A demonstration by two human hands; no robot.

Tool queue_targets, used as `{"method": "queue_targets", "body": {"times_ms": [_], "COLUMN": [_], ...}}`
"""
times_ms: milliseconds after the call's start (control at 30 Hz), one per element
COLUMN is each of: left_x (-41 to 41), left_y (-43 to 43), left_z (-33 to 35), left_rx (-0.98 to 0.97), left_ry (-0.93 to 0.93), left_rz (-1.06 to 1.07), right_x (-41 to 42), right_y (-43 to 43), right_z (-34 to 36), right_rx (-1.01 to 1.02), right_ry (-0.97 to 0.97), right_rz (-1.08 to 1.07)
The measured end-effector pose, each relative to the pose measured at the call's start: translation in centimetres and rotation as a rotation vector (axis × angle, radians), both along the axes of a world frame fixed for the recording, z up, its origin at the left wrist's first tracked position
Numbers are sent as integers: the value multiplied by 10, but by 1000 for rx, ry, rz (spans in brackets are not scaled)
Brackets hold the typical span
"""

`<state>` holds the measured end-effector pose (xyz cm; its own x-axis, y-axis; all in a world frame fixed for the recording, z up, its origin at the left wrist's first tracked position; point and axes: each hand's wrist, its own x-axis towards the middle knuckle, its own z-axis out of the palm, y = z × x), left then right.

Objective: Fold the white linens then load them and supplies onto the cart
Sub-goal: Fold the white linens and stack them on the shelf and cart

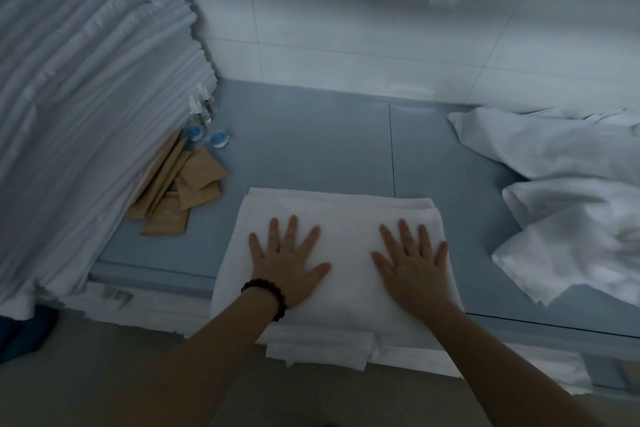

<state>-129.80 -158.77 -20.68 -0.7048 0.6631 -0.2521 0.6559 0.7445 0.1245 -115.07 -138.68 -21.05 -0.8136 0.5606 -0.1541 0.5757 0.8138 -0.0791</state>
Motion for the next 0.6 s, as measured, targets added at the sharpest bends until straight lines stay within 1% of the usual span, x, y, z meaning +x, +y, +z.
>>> {"method": "queue_targets", "body": {"times_ms": [100, 200, 267, 333, 367, 467, 533, 600], "left_x": [-12, -28, -29, -13, 1, 40, 50, 42], "left_y": [19, 43, 51, 50, 48, 45, 48, 52], "left_z": [-1, 8, 15, 16, 15, 7, 1, 0], "left_rx": [3, -32, -26, 54, 86, 50, 13, 7], "left_ry": [30, 18, 22, 30, 35, 12, 2, 35], "left_rz": [8, 11, 54, 90, 81, 35, 44, 6], "right_x": [-13, -32, -37, -30, -23, -4, 1, 3], "right_y": [16, 37, 44, 42, 38, 26, 24, 21], "right_z": [1, 12, 20, 23, 22, 16, 12, 12], "right_rx": [9, -33, -64, -42, -15, -26, -44, -53], "right_ry": [-8, -66, -91, -52, -25, -37, -49, -42], "right_rz": [-6, -15, -17, 20, 73, 227, 221, 165]}}
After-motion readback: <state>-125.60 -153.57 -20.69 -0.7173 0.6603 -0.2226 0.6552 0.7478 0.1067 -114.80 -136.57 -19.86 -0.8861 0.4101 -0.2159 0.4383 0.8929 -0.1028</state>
